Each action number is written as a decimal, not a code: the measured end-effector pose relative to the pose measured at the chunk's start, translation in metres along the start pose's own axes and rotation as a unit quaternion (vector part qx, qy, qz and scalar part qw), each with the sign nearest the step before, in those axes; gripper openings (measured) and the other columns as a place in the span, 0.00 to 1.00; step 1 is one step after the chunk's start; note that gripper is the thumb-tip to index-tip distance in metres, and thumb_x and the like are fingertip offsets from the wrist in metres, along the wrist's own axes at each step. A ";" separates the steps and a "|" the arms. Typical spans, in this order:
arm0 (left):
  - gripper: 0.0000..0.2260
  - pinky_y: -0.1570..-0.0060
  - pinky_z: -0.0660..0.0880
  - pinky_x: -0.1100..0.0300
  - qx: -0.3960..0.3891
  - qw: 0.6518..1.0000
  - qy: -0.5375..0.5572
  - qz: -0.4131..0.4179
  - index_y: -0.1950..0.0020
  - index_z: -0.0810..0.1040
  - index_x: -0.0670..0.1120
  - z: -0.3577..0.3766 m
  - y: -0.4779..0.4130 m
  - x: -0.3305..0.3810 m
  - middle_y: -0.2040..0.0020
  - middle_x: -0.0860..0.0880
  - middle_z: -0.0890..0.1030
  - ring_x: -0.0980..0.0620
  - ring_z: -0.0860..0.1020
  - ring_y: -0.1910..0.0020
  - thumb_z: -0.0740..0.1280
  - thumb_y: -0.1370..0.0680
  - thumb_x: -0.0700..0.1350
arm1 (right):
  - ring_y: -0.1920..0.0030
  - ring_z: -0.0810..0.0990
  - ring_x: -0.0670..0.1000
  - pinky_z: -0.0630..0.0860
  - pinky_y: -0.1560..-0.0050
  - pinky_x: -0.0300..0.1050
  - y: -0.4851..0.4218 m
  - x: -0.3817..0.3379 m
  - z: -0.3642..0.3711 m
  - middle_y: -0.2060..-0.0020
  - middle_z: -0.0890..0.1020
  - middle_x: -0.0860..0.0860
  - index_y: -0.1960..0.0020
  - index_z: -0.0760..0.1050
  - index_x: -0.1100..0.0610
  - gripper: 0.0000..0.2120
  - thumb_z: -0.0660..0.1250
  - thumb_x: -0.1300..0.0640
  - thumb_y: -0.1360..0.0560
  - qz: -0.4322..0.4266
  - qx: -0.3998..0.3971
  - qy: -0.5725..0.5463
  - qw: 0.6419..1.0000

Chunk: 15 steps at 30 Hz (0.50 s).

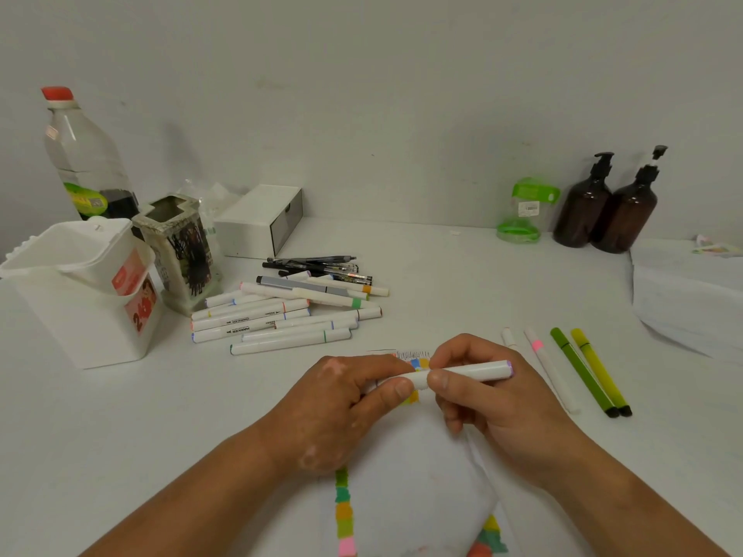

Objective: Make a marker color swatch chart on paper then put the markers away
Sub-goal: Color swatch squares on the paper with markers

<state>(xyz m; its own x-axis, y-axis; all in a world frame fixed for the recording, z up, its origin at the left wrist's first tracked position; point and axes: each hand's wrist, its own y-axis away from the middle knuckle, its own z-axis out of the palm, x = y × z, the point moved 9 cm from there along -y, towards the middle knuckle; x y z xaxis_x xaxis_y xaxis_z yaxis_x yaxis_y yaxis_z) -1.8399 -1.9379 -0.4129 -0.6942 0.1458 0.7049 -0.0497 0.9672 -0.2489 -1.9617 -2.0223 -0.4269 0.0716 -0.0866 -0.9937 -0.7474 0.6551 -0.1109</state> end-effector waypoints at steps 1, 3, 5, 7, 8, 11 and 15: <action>0.16 0.57 0.73 0.66 0.006 1.000 -0.001 0.001 0.38 0.81 0.59 -0.001 0.000 0.001 0.54 0.56 0.82 0.54 0.78 0.55 0.59 0.20 0.59 | 0.70 0.76 0.53 0.75 0.68 0.42 0.000 0.000 0.000 0.71 0.77 0.55 0.55 0.82 0.55 0.11 0.77 0.49 0.31 0.001 -0.001 -0.002 1.000; 0.16 0.61 0.70 0.70 0.021 1.000 0.000 0.006 0.40 0.82 0.57 -0.002 0.000 0.004 0.56 0.57 0.81 0.55 0.76 0.58 0.61 0.21 0.59 | 0.69 0.77 0.52 0.75 0.68 0.42 0.000 -0.001 0.000 0.70 0.79 0.56 0.55 0.82 0.55 0.11 0.76 0.49 0.31 0.001 -0.005 -0.014 1.000; 0.17 0.64 0.67 0.71 0.036 0.999 -0.005 0.010 0.42 0.82 0.57 -0.002 0.000 0.004 0.60 0.59 0.79 0.57 0.74 0.63 0.60 0.22 0.62 | 0.69 0.77 0.53 0.75 0.68 0.43 0.001 -0.002 0.000 0.69 0.79 0.56 0.56 0.83 0.55 0.10 0.75 0.49 0.31 -0.003 -0.009 -0.018 1.000; 0.21 0.67 0.65 0.70 0.049 0.999 -0.018 -0.003 0.43 0.81 0.57 -0.001 0.001 0.001 0.65 0.60 0.76 0.57 0.71 0.67 0.59 0.25 0.67 | 0.71 0.76 0.53 0.74 0.69 0.42 0.000 -0.006 -0.004 0.71 0.78 0.56 0.61 0.82 0.55 0.08 0.74 0.51 0.33 -0.018 0.015 -0.011 1.000; 0.23 0.68 0.65 0.70 0.051 0.998 -0.029 -0.013 0.42 0.78 0.58 0.001 0.001 -0.003 0.66 0.63 0.76 0.58 0.71 0.68 0.59 0.27 0.70 | 0.72 0.73 0.52 0.72 0.71 0.41 -0.001 -0.009 -0.010 0.73 0.76 0.55 0.63 0.80 0.55 0.07 0.74 0.53 0.35 -0.028 0.043 -0.018 0.999; 0.30 0.61 0.69 0.73 0.029 0.993 -0.106 -0.048 0.36 0.71 0.64 0.005 0.002 -0.016 0.58 0.70 0.76 0.67 0.73 0.60 0.59 0.33 0.77 | 0.75 0.67 0.51 0.66 0.76 0.41 -0.002 -0.009 -0.036 0.76 0.69 0.54 0.67 0.78 0.57 0.03 0.67 0.59 0.35 -0.033 0.139 -0.092 0.985; 0.38 0.42 0.72 0.63 0.000 0.982 -0.171 -0.085 0.30 0.66 0.65 0.008 0.001 -0.030 0.41 0.66 0.72 0.62 0.71 0.46 0.61 0.36 0.80 | 0.72 0.76 0.53 0.73 0.75 0.44 -0.002 0.009 -0.038 0.71 0.78 0.61 0.57 0.85 0.60 0.14 0.64 0.56 0.34 0.038 0.126 -0.119 0.984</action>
<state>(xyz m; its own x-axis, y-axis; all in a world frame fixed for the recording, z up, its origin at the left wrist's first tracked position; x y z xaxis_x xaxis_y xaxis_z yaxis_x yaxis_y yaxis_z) -1.8250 -1.9427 -0.4402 -0.8760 -0.0966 0.4725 -0.1866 0.9713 -0.1474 -1.9849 -2.0533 -0.4350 0.1976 0.1289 -0.9718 -0.5704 0.8214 -0.0070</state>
